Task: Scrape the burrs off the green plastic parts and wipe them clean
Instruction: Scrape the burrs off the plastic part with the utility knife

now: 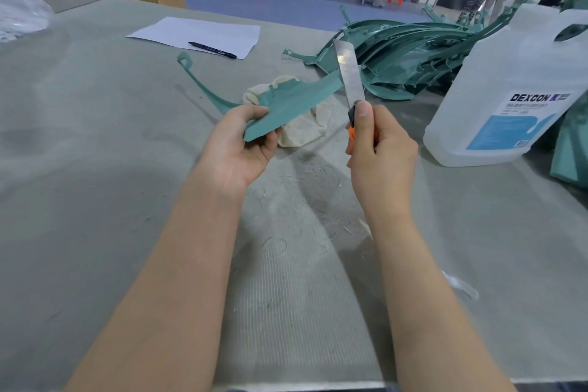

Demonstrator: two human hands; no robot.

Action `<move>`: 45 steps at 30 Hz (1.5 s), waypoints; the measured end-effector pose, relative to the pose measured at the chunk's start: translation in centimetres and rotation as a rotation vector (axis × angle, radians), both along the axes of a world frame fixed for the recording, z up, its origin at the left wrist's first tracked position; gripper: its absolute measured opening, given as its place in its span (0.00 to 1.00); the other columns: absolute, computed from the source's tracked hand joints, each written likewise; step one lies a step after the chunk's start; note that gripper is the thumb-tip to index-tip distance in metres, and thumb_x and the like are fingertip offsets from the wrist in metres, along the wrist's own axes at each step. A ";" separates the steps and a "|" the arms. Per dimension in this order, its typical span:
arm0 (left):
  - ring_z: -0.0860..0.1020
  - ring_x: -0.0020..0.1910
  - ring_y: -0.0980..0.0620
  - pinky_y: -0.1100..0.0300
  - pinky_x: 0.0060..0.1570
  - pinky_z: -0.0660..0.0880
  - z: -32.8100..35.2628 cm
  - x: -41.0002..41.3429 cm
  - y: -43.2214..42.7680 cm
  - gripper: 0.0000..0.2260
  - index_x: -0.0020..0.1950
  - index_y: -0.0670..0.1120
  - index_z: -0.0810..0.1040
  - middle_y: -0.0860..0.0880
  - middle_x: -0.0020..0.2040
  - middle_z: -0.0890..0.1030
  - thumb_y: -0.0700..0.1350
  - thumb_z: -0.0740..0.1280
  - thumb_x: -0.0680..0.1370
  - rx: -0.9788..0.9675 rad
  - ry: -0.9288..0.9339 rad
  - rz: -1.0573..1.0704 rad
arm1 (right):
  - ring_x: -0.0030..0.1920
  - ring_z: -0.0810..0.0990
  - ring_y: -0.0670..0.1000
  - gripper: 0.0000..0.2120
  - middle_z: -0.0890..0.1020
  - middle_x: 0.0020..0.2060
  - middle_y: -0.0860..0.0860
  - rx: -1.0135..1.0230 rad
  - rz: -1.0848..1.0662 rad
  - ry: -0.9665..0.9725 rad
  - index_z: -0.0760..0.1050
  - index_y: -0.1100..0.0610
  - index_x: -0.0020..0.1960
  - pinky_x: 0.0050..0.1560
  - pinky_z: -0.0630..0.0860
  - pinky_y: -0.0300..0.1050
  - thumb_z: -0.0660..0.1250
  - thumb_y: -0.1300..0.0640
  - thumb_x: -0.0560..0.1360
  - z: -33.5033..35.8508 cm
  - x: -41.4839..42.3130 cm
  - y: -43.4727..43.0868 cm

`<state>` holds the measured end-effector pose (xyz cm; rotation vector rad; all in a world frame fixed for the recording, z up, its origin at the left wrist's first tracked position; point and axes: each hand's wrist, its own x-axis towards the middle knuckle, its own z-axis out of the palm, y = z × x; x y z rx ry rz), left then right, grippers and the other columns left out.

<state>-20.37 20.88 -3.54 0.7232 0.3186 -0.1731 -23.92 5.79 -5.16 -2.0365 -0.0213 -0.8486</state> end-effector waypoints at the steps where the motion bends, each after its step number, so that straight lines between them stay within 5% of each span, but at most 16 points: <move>1: 0.76 0.32 0.53 0.70 0.19 0.69 0.0 0.0 0.0 0.06 0.41 0.38 0.72 0.42 0.38 0.77 0.35 0.60 0.78 -0.003 0.002 -0.004 | 0.33 0.75 0.60 0.19 0.76 0.31 0.58 -0.001 0.005 0.005 0.68 0.54 0.36 0.38 0.74 0.62 0.55 0.47 0.83 0.0 0.0 0.0; 6: 0.77 0.25 0.54 0.70 0.19 0.69 0.1 -0.2 0.0 0.07 0.40 0.38 0.73 0.43 0.34 0.79 0.35 0.60 0.78 -0.054 -0.004 -0.009 | 0.34 0.75 0.59 0.19 0.76 0.30 0.56 -0.007 0.049 0.039 0.69 0.54 0.37 0.38 0.75 0.62 0.55 0.47 0.83 0.1 0.0 -0.1; 11: 0.76 0.22 0.54 0.70 0.20 0.71 0.3 -0.3 -0.3 0.09 0.40 0.38 0.73 0.45 0.26 0.77 0.34 0.57 0.79 -0.186 0.000 0.033 | 0.30 0.71 0.53 0.15 0.68 0.24 0.44 -0.267 0.186 0.040 0.68 0.50 0.38 0.32 0.68 0.49 0.56 0.46 0.81 -0.7 -0.7 2.3; 15: 0.78 0.30 0.49 0.62 0.31 0.78 0.6 -0.7 -0.4 0.10 0.37 0.37 0.74 0.43 0.28 0.79 0.34 0.59 0.78 -0.323 -0.025 0.156 | 0.28 0.67 0.52 0.14 0.63 0.23 0.44 -0.399 0.252 0.026 0.65 0.50 0.38 0.31 0.64 0.48 0.55 0.45 0.80 -1.0 -0.8 2.9; 22: 0.78 0.38 0.48 0.69 0.24 0.73 0.7 -1.1 0.2 0.18 0.30 0.35 0.77 0.42 0.35 0.79 0.35 0.58 0.79 -0.413 -0.040 0.039 | 0.30 0.72 0.51 0.17 0.70 0.25 0.45 -0.394 0.405 0.083 0.63 0.44 0.33 0.35 0.73 0.53 0.59 0.47 0.81 -1.0 -0.9 2.8; 27: 0.78 0.24 0.53 0.69 0.21 0.72 0.6 -0.6 0.2 0.10 0.37 0.38 0.72 0.44 0.30 0.78 0.34 0.58 0.79 -0.306 -0.037 0.141 | 0.31 0.77 0.53 0.15 0.78 0.29 0.52 -0.188 0.272 0.058 0.68 0.43 0.36 0.36 0.75 0.55 0.58 0.46 0.81 -0.4 -0.6 1.7; 35: 0.82 0.29 0.49 0.70 0.22 0.73 0.6 -0.9 -0.3 0.10 0.38 0.42 0.68 0.42 0.32 0.80 0.32 0.57 0.78 -0.371 -0.079 0.072 | 0.33 0.76 0.51 0.16 0.78 0.30 0.51 -0.112 0.122 0.071 0.77 0.52 0.44 0.37 0.74 0.53 0.57 0.43 0.81 -0.5 -0.4 1.4; 45: 0.76 0.20 0.52 0.69 0.23 0.74 0.6 -0.8 -0.9 0.11 0.38 0.38 0.73 0.44 0.25 0.76 0.33 0.56 0.79 -0.366 -0.056 0.104 | 0.27 0.67 0.47 0.15 0.67 0.23 0.45 -0.195 0.191 0.047 0.67 0.49 0.37 0.31 0.62 0.44 0.60 0.47 0.81 -0.8 -0.6 2.1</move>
